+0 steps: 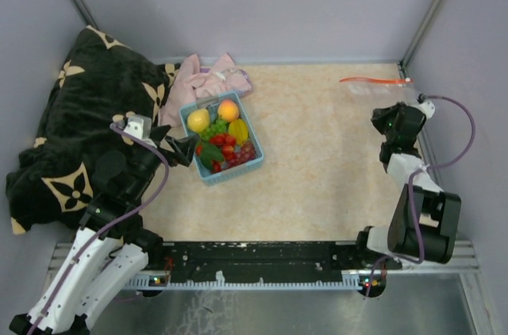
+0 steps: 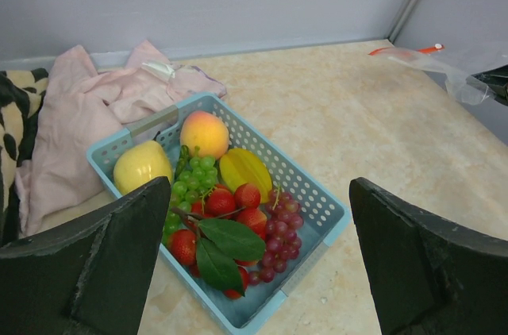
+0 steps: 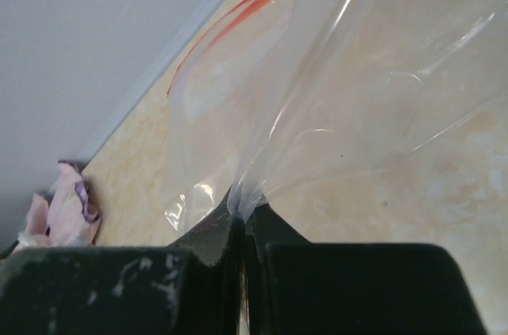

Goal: Place the food in the zip-top bag and seal the zipper
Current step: Pick up the zipper food storage bag at the corner of the board, then open the zipper of the food storage bag.

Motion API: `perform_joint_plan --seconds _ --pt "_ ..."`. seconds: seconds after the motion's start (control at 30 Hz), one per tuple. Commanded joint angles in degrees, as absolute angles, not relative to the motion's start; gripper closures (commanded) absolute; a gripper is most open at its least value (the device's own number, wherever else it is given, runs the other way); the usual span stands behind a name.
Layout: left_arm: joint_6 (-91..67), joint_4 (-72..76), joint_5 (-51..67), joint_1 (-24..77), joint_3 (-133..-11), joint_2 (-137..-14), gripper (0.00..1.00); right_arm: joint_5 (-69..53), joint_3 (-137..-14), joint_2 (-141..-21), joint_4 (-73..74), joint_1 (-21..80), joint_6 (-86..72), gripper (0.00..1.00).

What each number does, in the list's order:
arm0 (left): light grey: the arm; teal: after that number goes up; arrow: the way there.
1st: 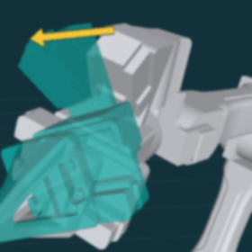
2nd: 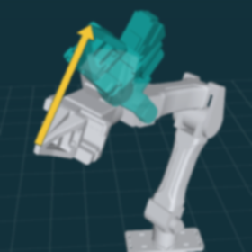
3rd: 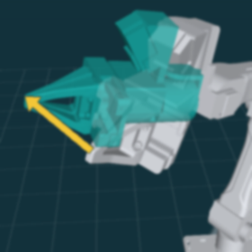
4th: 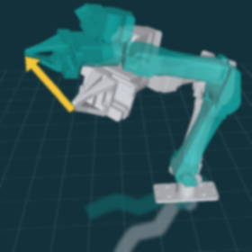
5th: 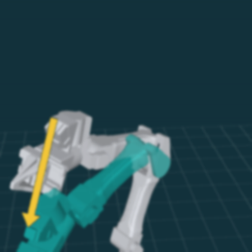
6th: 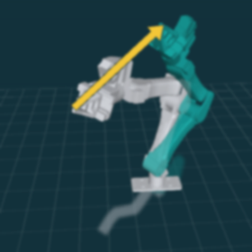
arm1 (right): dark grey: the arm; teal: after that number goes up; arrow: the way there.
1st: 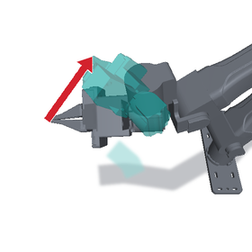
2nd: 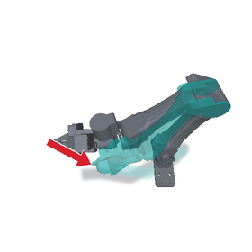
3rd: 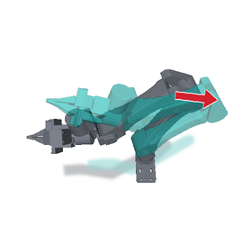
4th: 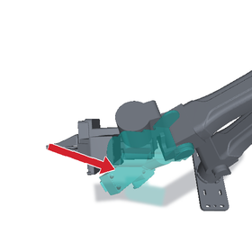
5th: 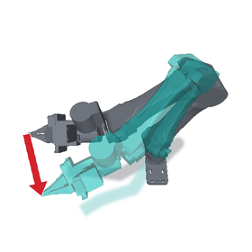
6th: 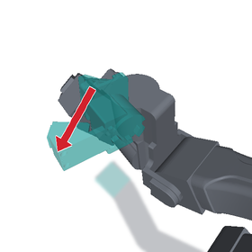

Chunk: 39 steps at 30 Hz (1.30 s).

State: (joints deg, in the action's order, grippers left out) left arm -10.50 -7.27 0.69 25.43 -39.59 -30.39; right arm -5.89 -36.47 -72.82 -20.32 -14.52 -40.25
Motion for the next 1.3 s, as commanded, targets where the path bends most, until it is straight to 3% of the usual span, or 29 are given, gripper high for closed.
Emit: perform_joint_plan --seconds 0.0,0.4,0.73,1.27 --pt "-14.8 -9.4 3.5 25.9 -42.9 -31.1 0.0 -14.7 -34.4 -62.7 -19.4 -14.8 -36.3 1.0" --pt "-25.5 -6.0 14.6 25.9 -41.2 -36.6 0.0 -33.4 -25.0 -44.9 -18.8 -14.4 -34.6 1.0" --pt "-30.4 0.5 22.4 25.9 -37.9 -42.6 0.0 -42.6 -20.1 -39.6 -24.8 -6.4 -31.5 1.0" --pt "-36.4 11.9 29.6 26.0 -36.5 -55.1 0.02 -56.7 -12.9 -35.3 -41.3 -4.3 -33.6 1.0"
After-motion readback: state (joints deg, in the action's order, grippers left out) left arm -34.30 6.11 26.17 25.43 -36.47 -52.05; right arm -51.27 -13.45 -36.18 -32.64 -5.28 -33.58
